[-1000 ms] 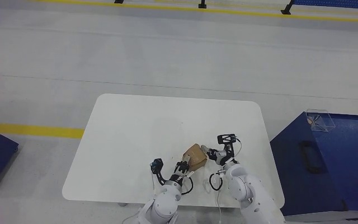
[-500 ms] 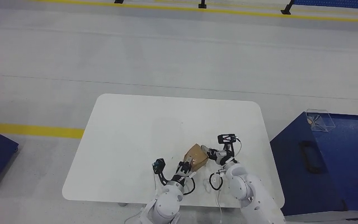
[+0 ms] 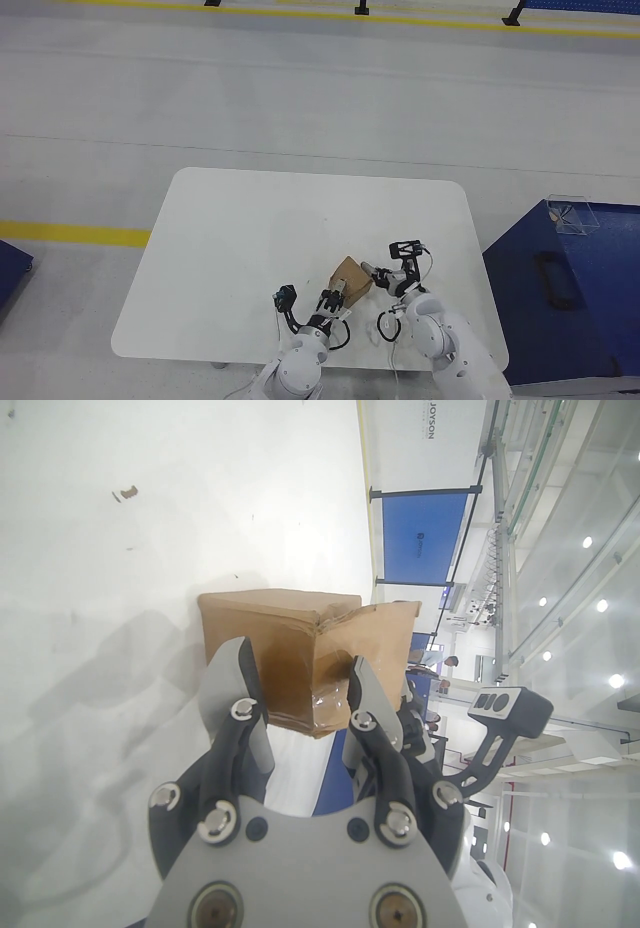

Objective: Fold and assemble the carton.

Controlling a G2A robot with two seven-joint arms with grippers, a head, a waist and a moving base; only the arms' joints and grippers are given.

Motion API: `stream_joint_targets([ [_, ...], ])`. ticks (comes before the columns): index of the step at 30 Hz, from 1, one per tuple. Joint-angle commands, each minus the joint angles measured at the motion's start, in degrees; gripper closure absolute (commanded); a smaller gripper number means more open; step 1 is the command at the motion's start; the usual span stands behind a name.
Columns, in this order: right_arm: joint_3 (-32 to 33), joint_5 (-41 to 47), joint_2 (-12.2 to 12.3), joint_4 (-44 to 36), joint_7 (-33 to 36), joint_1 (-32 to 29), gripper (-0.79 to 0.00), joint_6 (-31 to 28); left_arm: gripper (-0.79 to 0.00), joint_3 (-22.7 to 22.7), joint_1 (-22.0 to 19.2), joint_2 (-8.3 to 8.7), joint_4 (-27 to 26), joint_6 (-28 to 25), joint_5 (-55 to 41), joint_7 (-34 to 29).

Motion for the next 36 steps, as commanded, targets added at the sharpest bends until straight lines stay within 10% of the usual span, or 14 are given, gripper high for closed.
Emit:
stream_joint_targets([
  [1,-0.1,-0.19,0.01,-0.11,0.01,-0.08,-0.785,0.06,-0.336,-0.08,-0.06,-0.05,0.18,0.19,-0.13,-0.02],
  [36,-0.26,2.09,-0.25,1.77,-0.19,2.18,-0.785,1.6,-0.345,-0.18,-0.44,-0.72,0.87,0.02,0.93,-0.11],
])
